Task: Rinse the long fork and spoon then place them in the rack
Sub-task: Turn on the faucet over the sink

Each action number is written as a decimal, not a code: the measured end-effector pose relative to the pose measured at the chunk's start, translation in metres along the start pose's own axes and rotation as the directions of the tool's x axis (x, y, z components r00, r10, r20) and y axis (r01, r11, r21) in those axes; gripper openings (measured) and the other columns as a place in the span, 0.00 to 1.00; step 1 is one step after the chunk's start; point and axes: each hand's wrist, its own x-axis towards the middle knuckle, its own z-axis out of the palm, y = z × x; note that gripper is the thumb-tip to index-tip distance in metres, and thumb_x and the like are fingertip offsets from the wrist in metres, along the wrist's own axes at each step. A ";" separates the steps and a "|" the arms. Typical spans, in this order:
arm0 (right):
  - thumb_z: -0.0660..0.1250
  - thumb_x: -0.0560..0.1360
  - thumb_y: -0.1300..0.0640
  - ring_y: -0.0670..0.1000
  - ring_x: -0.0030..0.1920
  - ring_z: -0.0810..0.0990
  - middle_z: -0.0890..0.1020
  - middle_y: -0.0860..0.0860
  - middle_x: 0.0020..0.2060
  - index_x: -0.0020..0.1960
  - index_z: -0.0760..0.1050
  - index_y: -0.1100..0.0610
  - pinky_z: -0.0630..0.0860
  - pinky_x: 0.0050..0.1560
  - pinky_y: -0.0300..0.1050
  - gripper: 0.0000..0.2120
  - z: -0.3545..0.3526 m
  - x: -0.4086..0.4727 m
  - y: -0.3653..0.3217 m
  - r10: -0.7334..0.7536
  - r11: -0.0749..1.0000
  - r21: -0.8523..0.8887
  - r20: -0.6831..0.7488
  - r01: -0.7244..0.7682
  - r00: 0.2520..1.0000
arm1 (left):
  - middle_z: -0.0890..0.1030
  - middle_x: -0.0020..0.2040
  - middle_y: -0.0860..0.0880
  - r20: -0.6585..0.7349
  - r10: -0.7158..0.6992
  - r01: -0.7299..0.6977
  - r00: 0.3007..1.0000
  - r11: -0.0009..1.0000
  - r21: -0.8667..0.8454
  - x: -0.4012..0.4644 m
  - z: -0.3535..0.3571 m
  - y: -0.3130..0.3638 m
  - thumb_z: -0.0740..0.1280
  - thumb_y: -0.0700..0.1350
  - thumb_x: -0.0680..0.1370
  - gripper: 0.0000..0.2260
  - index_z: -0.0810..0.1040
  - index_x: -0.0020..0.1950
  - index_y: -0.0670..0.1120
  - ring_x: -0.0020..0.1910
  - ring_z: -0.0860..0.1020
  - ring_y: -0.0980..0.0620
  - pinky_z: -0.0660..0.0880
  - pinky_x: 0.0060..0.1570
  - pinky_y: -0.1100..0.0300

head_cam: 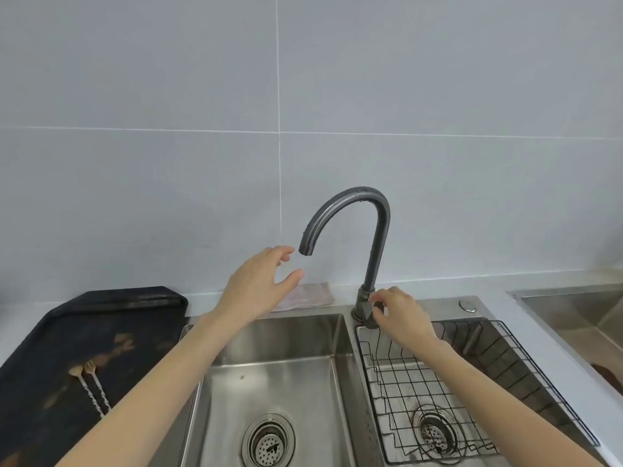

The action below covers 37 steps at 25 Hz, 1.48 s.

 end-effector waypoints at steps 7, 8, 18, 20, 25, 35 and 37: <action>0.59 0.78 0.60 0.58 0.56 0.77 0.73 0.55 0.63 0.65 0.70 0.56 0.75 0.47 0.48 0.16 0.029 0.044 0.032 0.135 0.990 0.042 0.058 -0.137 0.989 | 0.80 0.53 0.50 -0.062 -0.028 0.014 0.998 0.977 -0.213 0.048 0.025 0.010 0.63 0.49 0.76 0.16 0.72 0.62 0.46 0.59 0.76 0.52 0.68 0.52 0.63; 0.59 0.78 0.60 0.58 0.56 0.78 0.75 0.56 0.61 0.64 0.71 0.57 0.75 0.47 0.49 0.15 0.031 0.047 0.034 0.143 0.988 0.044 0.062 -0.146 0.988 | 0.79 0.49 0.51 -0.082 -0.040 0.019 0.996 0.971 -0.238 0.052 0.026 0.012 0.63 0.49 0.77 0.13 0.73 0.59 0.46 0.57 0.77 0.51 0.67 0.48 0.66; 0.60 0.78 0.60 0.62 0.51 0.79 0.83 0.60 0.51 0.56 0.75 0.61 0.76 0.46 0.50 0.09 0.040 0.048 0.044 0.161 0.984 0.070 0.011 -0.162 0.987 | 0.78 0.44 0.52 -0.102 -0.066 0.038 0.993 0.967 -0.254 0.052 0.031 0.013 0.63 0.48 0.77 0.12 0.75 0.57 0.44 0.46 0.77 0.52 0.69 0.46 0.64; 0.60 0.78 0.60 0.61 0.51 0.80 0.83 0.60 0.50 0.56 0.75 0.61 0.76 0.46 0.51 0.10 0.041 0.045 0.044 0.157 0.986 0.062 0.011 -0.157 0.988 | 0.78 0.45 0.51 -0.097 -0.070 0.042 0.993 0.965 -0.258 0.050 0.033 0.014 0.63 0.48 0.77 0.13 0.75 0.58 0.44 0.46 0.77 0.52 0.69 0.47 0.63; 0.60 0.79 0.60 0.62 0.51 0.81 0.84 0.61 0.49 0.56 0.77 0.60 0.79 0.48 0.53 0.10 0.042 0.037 0.047 0.152 0.986 0.068 0.000 -0.152 0.988 | 0.78 0.46 0.51 -0.099 -0.074 0.046 0.992 0.964 -0.263 0.047 0.033 0.015 0.63 0.49 0.77 0.14 0.74 0.59 0.44 0.47 0.76 0.53 0.70 0.48 0.62; 0.59 0.79 0.58 0.62 0.53 0.80 0.83 0.59 0.51 0.58 0.77 0.58 0.77 0.48 0.52 0.12 0.038 0.034 0.045 0.155 0.988 0.016 0.042 -0.156 0.987 | 0.81 0.56 0.46 -0.087 -0.093 0.070 0.992 0.969 -0.236 0.045 0.032 0.018 0.62 0.48 0.77 0.15 0.73 0.62 0.45 0.47 0.75 0.54 0.69 0.49 0.61; 0.58 0.79 0.57 0.61 0.54 0.80 0.83 0.58 0.53 0.59 0.77 0.57 0.77 0.48 0.51 0.12 0.037 0.034 0.043 0.145 0.989 -0.026 0.050 -0.144 0.988 | 0.80 0.58 0.46 -0.088 -0.094 0.070 0.992 0.968 -0.241 0.044 0.032 0.018 0.62 0.48 0.77 0.15 0.72 0.63 0.46 0.49 0.76 0.52 0.70 0.50 0.61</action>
